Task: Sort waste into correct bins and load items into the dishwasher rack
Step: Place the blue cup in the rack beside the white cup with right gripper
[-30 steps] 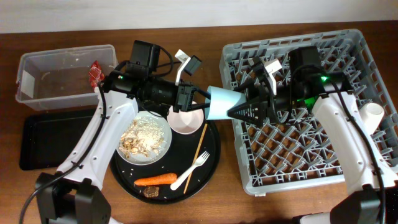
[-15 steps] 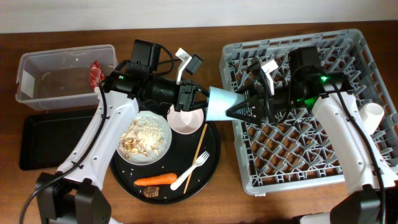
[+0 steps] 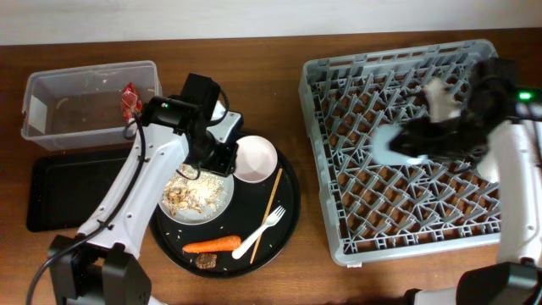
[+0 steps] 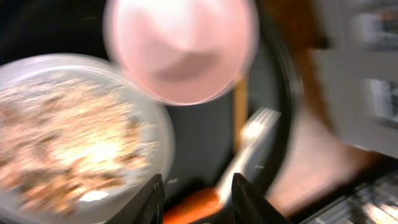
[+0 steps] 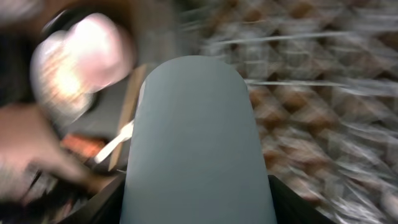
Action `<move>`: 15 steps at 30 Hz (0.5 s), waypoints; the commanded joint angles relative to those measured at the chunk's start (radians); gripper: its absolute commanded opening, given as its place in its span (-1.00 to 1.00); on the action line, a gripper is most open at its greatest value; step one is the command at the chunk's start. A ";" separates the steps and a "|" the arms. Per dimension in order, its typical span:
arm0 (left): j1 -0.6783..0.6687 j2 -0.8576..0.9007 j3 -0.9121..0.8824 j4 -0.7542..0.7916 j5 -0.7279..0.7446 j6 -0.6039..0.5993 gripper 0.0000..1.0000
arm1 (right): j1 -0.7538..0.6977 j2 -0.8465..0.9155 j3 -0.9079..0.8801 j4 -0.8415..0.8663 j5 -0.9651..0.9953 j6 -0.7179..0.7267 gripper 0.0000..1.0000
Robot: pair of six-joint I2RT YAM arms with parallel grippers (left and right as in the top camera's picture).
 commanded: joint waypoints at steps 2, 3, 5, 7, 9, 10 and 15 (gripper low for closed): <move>-0.002 -0.008 0.001 0.003 -0.175 -0.068 -0.30 | -0.159 -0.008 0.024 0.002 0.311 0.158 -0.15; -0.002 -0.008 0.001 0.006 -0.175 -0.070 -0.30 | -0.208 -0.008 0.024 0.029 0.350 0.201 -0.14; -0.002 -0.008 0.001 0.005 -0.175 -0.071 -0.30 | -0.247 -0.007 0.024 0.061 0.382 0.217 -0.14; -0.002 -0.008 0.001 0.006 -0.175 -0.079 -0.29 | -0.281 -0.003 0.023 0.101 0.414 0.253 -0.13; -0.002 -0.008 0.001 0.006 -0.175 -0.081 -0.30 | -0.291 0.012 0.022 0.124 0.428 0.266 -0.13; -0.002 -0.008 0.001 0.006 -0.175 -0.082 -0.29 | -0.291 0.025 0.022 0.127 0.428 0.265 -0.13; -0.002 -0.008 0.001 0.006 -0.175 -0.081 -0.30 | -0.291 0.128 0.021 0.136 0.431 0.268 -0.10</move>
